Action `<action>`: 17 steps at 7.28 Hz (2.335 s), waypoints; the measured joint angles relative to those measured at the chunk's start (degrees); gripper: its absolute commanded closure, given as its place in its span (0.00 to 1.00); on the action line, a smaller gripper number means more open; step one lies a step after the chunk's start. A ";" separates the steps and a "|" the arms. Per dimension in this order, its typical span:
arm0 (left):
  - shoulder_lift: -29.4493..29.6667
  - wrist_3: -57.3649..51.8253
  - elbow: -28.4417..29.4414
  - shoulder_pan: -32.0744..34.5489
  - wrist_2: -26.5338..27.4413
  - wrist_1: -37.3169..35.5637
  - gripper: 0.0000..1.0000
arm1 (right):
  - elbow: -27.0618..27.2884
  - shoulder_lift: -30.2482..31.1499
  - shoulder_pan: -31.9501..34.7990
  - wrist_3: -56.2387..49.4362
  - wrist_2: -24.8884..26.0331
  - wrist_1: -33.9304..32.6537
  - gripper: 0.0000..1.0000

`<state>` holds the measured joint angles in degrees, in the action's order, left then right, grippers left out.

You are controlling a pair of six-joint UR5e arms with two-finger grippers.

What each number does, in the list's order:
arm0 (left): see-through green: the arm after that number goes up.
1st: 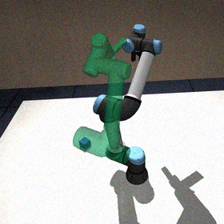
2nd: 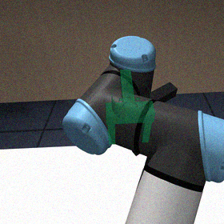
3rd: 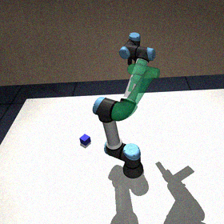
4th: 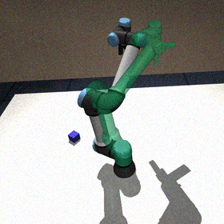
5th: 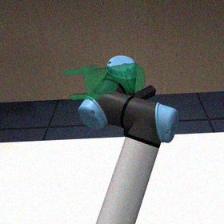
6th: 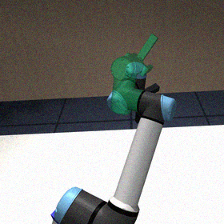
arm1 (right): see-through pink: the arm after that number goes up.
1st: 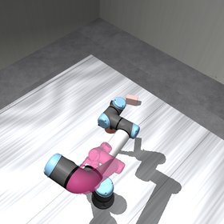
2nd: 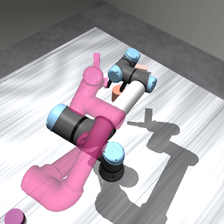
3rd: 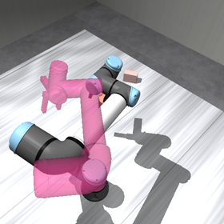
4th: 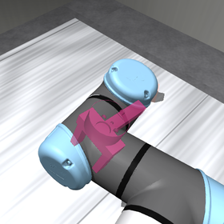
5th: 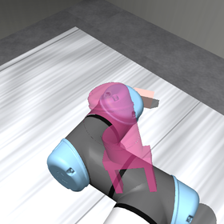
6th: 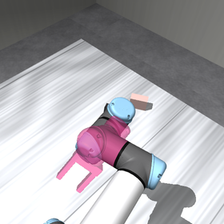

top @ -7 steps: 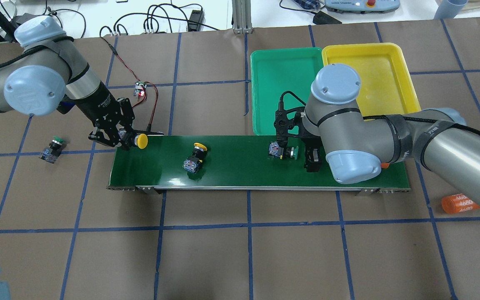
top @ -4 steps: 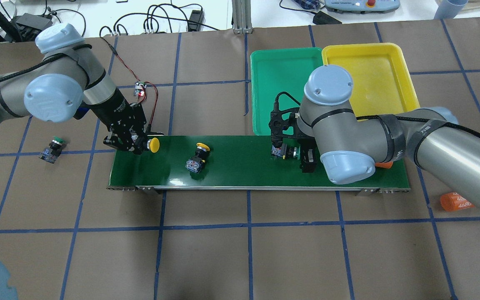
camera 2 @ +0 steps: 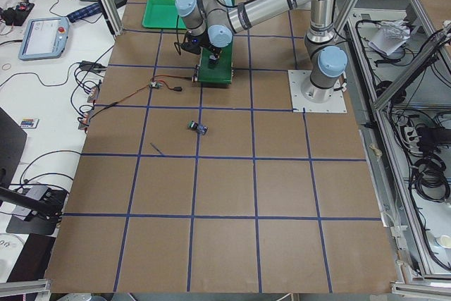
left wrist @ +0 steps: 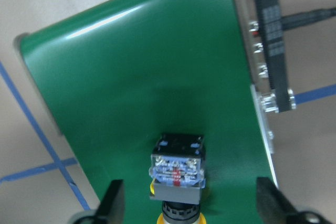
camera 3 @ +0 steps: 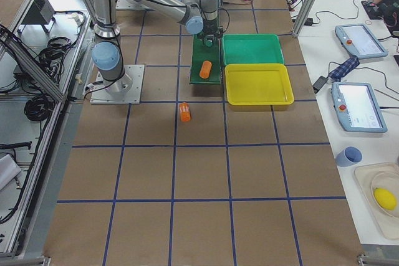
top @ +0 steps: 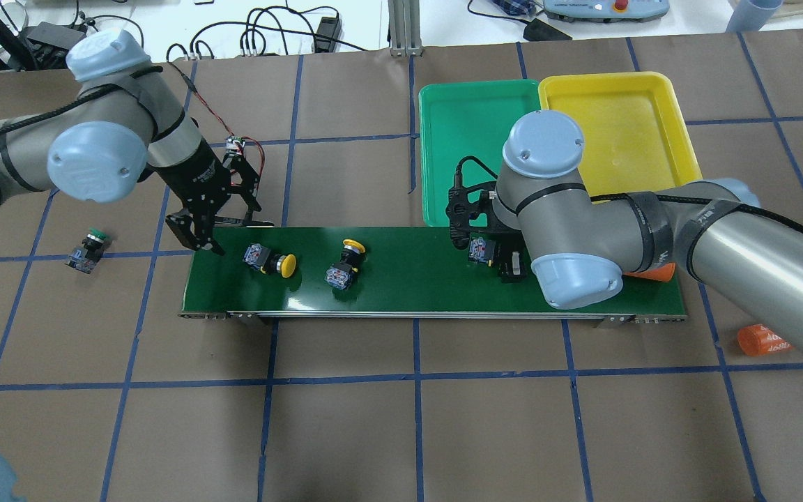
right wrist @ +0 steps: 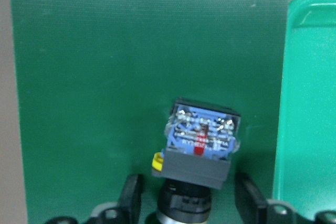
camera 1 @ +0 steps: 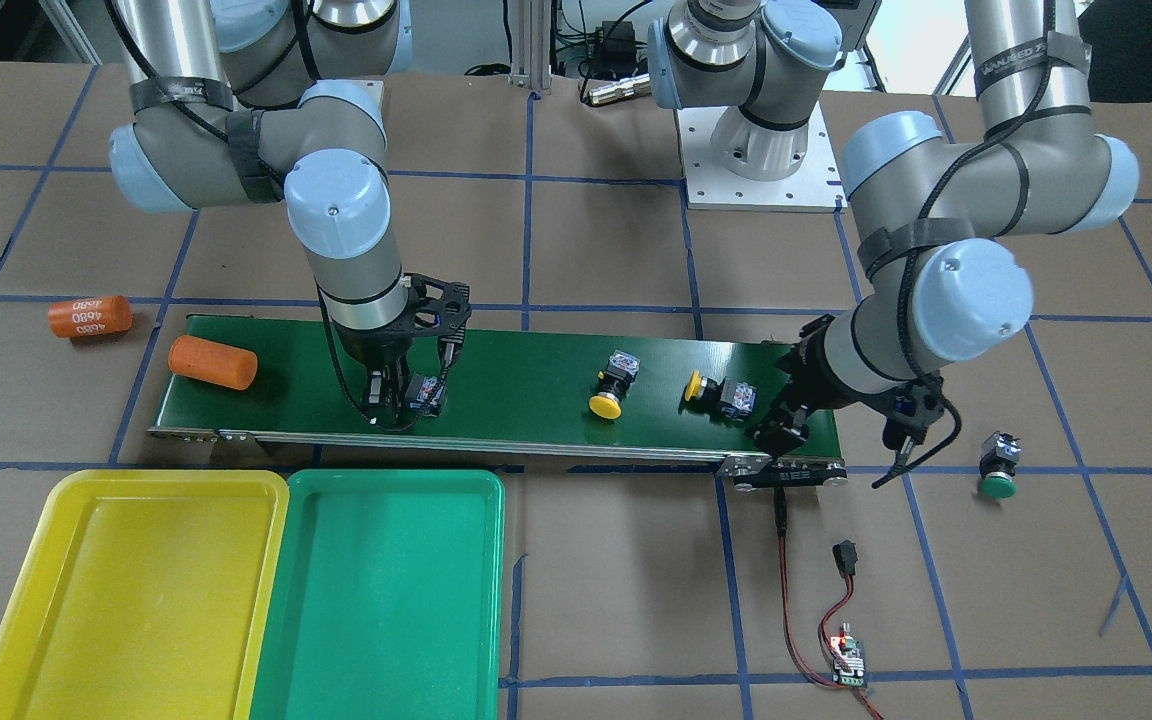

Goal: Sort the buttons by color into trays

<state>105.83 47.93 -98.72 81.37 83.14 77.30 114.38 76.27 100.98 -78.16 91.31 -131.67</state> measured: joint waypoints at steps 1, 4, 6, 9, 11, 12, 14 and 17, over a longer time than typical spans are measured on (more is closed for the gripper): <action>-0.06 -11.82 2.17 -3.93 1.02 0.67 0.00 | -0.01 0.17 0.00 -0.09 1.53 0.00 0.93; 2.95 -48.44 6.29 -16.56 8.88 0.29 0.00 | -4.61 -0.42 -0.50 -0.26 3.44 0.16 0.92; 6.19 -73.96 5.58 -21.78 11.45 -6.65 0.00 | -11.03 -3.97 -1.71 -0.38 4.75 -0.08 0.92; 10.90 -92.41 4.40 -25.50 11.62 -11.70 0.00 | -18.85 -13.08 -4.64 -0.87 4.47 -3.08 0.01; 12.13 -95.91 2.63 -25.46 11.35 -12.33 0.29 | -20.10 -15.29 -4.88 -1.09 4.01 -3.59 0.00; 12.36 -96.97 2.08 -25.44 11.36 -13.24 0.49 | -20.09 -15.35 -4.85 -1.05 3.67 -3.50 0.00; 13.16 -97.71 1.68 -25.41 11.27 -14.61 0.55 | -18.14 -13.73 -4.98 -1.40 3.67 -3.12 0.00; 13.63 -97.79 2.05 -25.11 10.87 -14.82 0.98 | -7.87 -4.59 -5.42 -8.35 4.08 -2.86 0.01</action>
<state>119.46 -49.86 -96.67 56.26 94.01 62.48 106.51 71.68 95.57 -86.52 95.39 -134.54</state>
